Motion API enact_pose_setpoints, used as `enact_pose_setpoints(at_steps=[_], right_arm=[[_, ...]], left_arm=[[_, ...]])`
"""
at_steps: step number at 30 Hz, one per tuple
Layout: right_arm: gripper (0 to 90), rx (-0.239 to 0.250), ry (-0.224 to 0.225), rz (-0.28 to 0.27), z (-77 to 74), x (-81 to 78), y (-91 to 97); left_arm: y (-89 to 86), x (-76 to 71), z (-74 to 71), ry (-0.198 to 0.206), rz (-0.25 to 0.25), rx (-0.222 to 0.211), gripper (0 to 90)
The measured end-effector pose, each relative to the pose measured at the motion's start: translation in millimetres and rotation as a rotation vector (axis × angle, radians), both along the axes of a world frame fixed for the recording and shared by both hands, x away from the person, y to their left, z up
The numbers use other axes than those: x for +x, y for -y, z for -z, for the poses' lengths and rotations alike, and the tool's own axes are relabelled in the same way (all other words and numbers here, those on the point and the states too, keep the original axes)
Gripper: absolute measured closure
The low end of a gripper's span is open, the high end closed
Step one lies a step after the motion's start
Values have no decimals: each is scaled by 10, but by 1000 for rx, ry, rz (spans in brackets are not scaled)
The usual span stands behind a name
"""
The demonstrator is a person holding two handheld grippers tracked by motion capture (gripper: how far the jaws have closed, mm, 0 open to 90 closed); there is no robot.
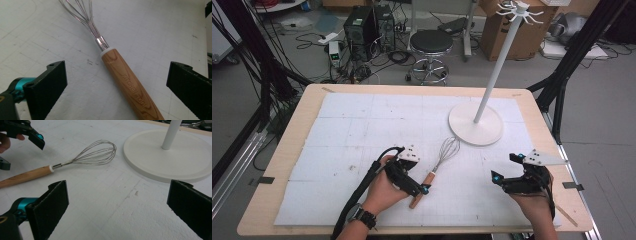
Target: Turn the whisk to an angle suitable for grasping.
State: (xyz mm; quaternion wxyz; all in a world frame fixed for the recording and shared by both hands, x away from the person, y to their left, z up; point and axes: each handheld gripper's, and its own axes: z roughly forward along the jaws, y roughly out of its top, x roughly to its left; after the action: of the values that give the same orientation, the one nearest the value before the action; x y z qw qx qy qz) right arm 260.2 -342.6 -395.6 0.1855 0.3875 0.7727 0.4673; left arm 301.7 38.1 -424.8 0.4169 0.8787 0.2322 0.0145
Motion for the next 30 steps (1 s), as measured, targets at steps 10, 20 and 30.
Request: enact_pose_setpoints(at_steps=[10,20,30], right_arm=[[24,-8,-6,2,19,6,-5],[24,-19,-2,0,18,5,-22],[24,-14,0,4,3,-3,-7]], left_arm=[[151,-41,102,-11,51,110,317],[234,-124,91,53,101,181,484],[222,-134,72,9,190,149,646]])
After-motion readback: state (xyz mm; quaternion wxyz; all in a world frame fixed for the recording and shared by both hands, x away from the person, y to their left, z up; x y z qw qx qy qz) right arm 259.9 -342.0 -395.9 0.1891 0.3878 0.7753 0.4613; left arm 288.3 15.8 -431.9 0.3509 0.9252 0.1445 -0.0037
